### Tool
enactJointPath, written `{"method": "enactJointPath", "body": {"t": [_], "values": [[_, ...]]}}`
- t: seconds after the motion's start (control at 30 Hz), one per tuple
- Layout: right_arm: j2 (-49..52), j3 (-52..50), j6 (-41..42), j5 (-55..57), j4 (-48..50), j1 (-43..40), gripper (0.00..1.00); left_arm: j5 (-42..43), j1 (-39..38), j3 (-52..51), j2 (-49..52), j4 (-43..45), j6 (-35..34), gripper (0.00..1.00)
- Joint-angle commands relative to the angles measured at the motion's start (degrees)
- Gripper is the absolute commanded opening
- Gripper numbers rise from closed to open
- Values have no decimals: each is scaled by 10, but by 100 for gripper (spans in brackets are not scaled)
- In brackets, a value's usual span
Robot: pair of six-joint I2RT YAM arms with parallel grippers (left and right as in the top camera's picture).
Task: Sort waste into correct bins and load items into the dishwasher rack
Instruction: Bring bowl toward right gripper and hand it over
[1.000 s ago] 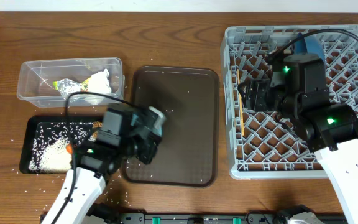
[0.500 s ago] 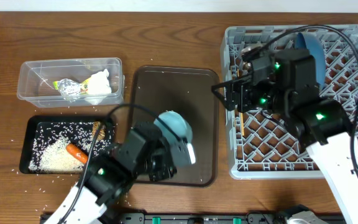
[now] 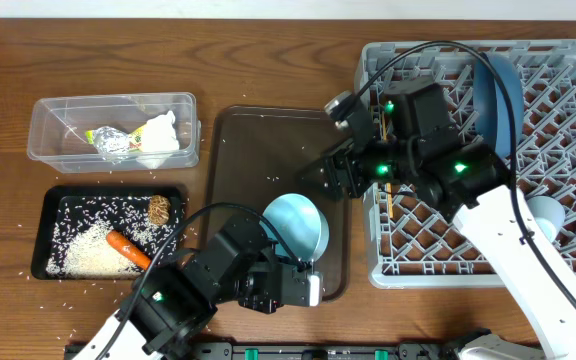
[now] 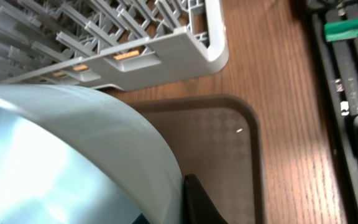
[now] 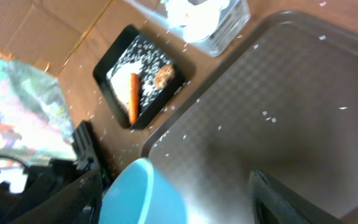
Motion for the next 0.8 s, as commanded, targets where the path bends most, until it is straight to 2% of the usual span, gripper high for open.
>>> {"method": "enactJointPath", "body": {"t": [0.0,0.17,0.3,0.4,0.57,0.77], "values": [[3,4,-16,-4,-19,17,66,-40,-2,17,11,1,20,7],[16,4,-16,61,-63,32,61,-56,-2,17,17,18,28,6],[28,4,-15,85,-77,34,57,-115,-2,17,17,36,31,6],[33,4,-15,90,-78,34,48,-127,-2,17,17,47,31,6],[38,4,6,125,-80,35,43,-141,-2,17,18,67,46,7],[39,4,14,138,-79,38,44,-139,-2,17,23,118,46,6]]}}
